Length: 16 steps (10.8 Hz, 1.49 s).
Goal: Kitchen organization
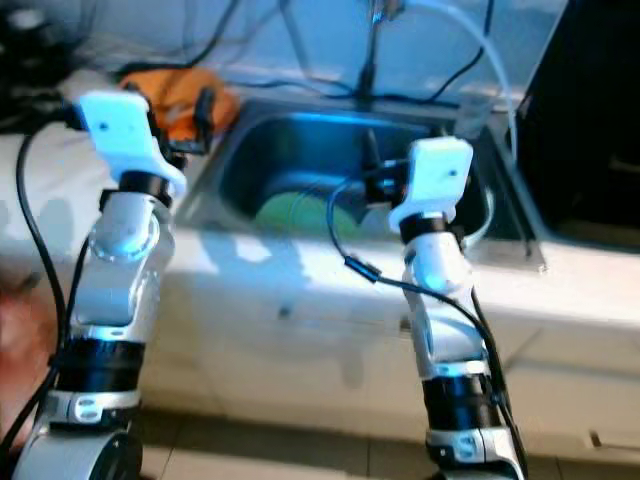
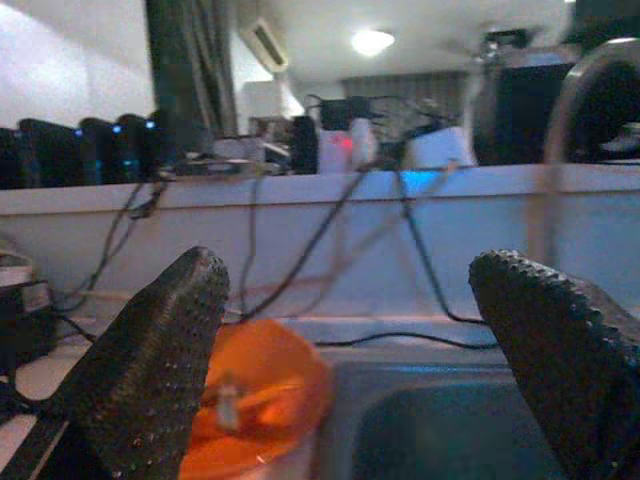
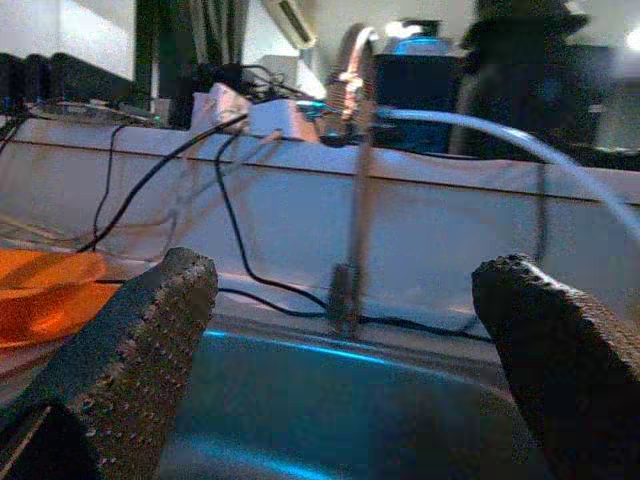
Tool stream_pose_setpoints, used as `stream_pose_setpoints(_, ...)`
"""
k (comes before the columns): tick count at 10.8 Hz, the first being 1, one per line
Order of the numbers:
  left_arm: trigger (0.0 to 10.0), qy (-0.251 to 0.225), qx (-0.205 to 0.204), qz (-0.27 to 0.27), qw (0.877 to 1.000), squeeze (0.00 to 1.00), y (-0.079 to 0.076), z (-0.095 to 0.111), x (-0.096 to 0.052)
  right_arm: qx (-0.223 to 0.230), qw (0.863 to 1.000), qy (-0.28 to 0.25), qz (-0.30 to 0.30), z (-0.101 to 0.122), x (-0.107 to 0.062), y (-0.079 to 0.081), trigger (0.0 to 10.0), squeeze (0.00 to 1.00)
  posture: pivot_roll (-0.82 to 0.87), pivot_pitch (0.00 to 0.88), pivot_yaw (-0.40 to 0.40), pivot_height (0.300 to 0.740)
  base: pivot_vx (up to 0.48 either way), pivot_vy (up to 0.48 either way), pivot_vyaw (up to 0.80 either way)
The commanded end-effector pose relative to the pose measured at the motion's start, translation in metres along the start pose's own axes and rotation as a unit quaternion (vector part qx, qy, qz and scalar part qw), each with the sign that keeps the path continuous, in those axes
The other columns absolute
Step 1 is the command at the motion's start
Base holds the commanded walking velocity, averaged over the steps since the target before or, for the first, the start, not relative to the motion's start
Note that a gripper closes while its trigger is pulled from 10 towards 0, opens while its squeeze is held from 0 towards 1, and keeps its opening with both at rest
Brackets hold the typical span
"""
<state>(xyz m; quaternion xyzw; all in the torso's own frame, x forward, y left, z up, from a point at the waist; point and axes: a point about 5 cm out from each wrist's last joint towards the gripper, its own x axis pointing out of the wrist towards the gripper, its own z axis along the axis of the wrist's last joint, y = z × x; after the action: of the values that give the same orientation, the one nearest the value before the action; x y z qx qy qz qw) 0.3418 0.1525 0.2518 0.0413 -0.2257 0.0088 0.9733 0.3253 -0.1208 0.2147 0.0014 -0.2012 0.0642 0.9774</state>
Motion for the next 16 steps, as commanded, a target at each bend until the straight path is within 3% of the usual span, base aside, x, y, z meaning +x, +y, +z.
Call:
stream_pose_setpoints(1,10.0,0.003,-0.004,0.016,1.000,0.00,0.009,0.000,0.000,0.005,1.000,-0.006,0.014,0.004,0.002,0.008,10.0,0.00,0.04,0.032,-0.038,0.740,0.319,0.000,0.00)
stream_pose_setpoints(6,10.0,0.027,0.001,0.061,0.998,0.00,0.020,-0.007,-0.001,0.003,1.000,-0.002,0.020,0.003,0.001,0.010,10.0,0.00,0.04,0.037,-0.045,0.740,0.000,0.000,0.00)
stream_pose_setpoints(10,10.0,0.078,-0.032,0.106,0.991,0.00,0.034,-0.023,-0.001,0.011,1.000,-0.001,0.024,0.003,0.000,0.011,10.0,0.00,0.04,0.040,-0.043,0.740,0.000,0.000,0.00)
stream_pose_setpoints(12,10.0,0.117,-0.069,0.138,0.981,0.00,0.045,-0.036,-0.003,0.021,0.999,0.007,0.028,0.002,-0.001,0.012,10.0,0.00,0.04,0.052,-0.047,0.740,0.000,0.000,-0.32)
stream_pose_setpoints(16,10.0,0.113,-0.068,0.138,0.982,0.00,0.048,-0.034,-0.002,0.022,0.999,0.013,0.029,0.000,-0.002,0.012,10.0,0.00,0.04,0.056,-0.047,0.740,0.000,0.000,0.00)
